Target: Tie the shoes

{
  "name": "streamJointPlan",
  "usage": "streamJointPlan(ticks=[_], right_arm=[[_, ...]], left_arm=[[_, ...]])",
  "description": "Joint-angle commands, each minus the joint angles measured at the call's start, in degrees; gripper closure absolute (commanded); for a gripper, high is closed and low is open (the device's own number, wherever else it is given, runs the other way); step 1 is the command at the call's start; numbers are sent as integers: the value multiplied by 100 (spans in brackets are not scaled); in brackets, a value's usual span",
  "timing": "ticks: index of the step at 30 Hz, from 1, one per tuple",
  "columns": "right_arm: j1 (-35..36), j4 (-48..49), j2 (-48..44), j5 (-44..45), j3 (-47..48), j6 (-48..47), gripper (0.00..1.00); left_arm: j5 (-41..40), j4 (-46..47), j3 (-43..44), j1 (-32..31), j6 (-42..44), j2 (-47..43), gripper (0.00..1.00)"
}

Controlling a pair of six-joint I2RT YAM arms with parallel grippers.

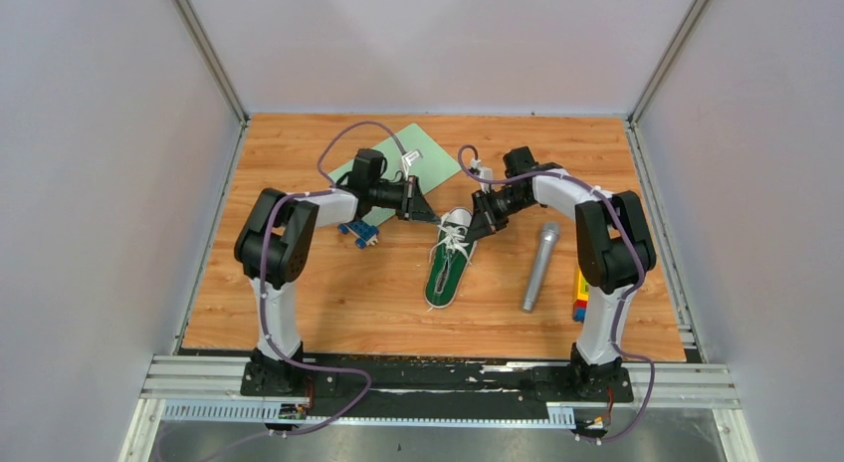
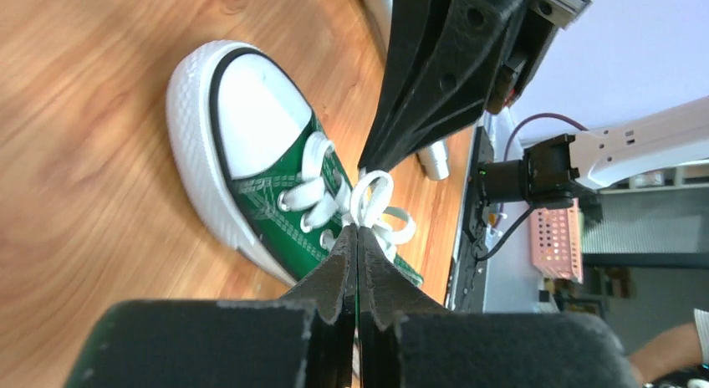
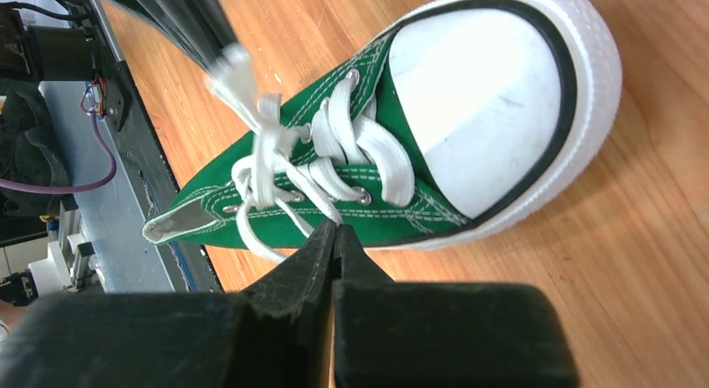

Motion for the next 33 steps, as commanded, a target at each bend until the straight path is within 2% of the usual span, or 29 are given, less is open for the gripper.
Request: streamJointPlan(ticks=[1,6,10,13,16,20,23,26,33], right_arm=[[-50,117,-516,84,-170,72,100],[-75,67,-752,144,-434,17,100],[-94,-15,-951,122,-644,-65,100],[-93,-5,-936,9,-701,23,100],[-93,28,-874,-141,-638,96,100],[-97,40,-688,-326,-483,182,100],[-77,39,-545,-407,-370,239,100],[-53,35,-507,-429,-324,241,100],[-34,39,-506,-449,-399,285,100]], left_arm=[[-431,-1358,-230,275,1121,-983,100],[-795,-2954,-430,320,2194,-1318,100],[-1019,-3372,-861,325,2585,-1508,100],[-888,-3030,-1037,325,2420,-1670,99],[-765,-2036,-984,208,1868,-1988,76],[-957,-723,-811,-307,1716,-2232,60],[-1188,-866,-438,-739,2415,-2029,55],[-1336,-1127,-34,-1119,3053,-1675,53],[-1209,-1486,323,-1442,3628,-1336,51]])
